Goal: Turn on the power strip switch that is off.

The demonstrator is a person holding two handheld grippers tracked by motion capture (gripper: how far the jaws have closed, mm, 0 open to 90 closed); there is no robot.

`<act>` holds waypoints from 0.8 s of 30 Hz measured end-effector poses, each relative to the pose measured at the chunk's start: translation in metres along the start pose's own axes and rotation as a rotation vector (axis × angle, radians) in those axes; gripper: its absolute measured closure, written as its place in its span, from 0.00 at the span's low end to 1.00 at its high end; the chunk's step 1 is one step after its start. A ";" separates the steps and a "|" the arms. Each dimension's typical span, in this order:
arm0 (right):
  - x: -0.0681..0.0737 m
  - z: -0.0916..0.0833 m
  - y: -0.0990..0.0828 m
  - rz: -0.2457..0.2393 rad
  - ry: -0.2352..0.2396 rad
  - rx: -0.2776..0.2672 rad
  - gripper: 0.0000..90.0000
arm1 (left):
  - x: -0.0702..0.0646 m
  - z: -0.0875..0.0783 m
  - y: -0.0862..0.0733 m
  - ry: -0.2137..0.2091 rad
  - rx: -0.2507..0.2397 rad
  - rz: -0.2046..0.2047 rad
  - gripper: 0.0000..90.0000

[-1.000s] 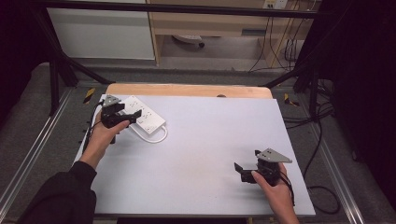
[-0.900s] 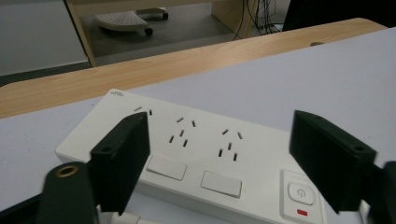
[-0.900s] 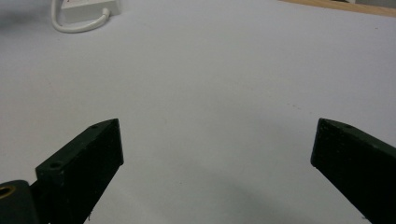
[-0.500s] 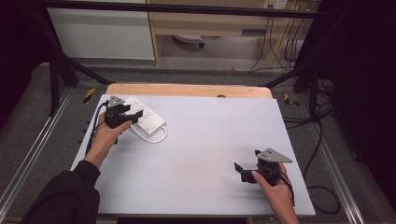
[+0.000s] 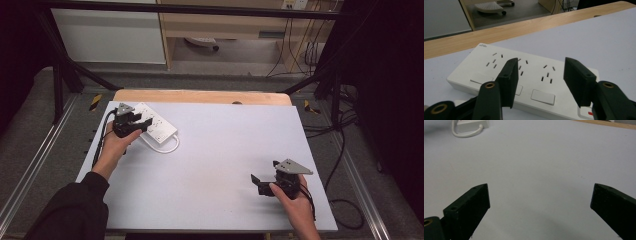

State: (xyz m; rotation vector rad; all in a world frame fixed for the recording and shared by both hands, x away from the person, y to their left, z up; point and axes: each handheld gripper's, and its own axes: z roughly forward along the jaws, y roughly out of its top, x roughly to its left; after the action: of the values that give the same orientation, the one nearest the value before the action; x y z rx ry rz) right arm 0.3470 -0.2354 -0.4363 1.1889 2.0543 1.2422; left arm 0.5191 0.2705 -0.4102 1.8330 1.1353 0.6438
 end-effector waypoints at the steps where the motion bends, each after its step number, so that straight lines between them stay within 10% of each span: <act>1: 0.000 0.000 0.000 0.000 0.000 0.000 0.03 | 0.000 0.000 0.000 0.005 0.000 -0.001 0.54; 24: 0.000 0.000 0.000 -0.006 0.002 0.004 0.03 | 0.003 0.007 -0.007 -0.028 0.067 -0.033 0.82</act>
State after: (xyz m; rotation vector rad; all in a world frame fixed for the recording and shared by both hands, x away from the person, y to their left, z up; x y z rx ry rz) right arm 0.3470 -0.2356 -0.4364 1.1827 2.0611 1.2378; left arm 0.5226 0.2715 -0.4204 1.8697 1.1784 0.5656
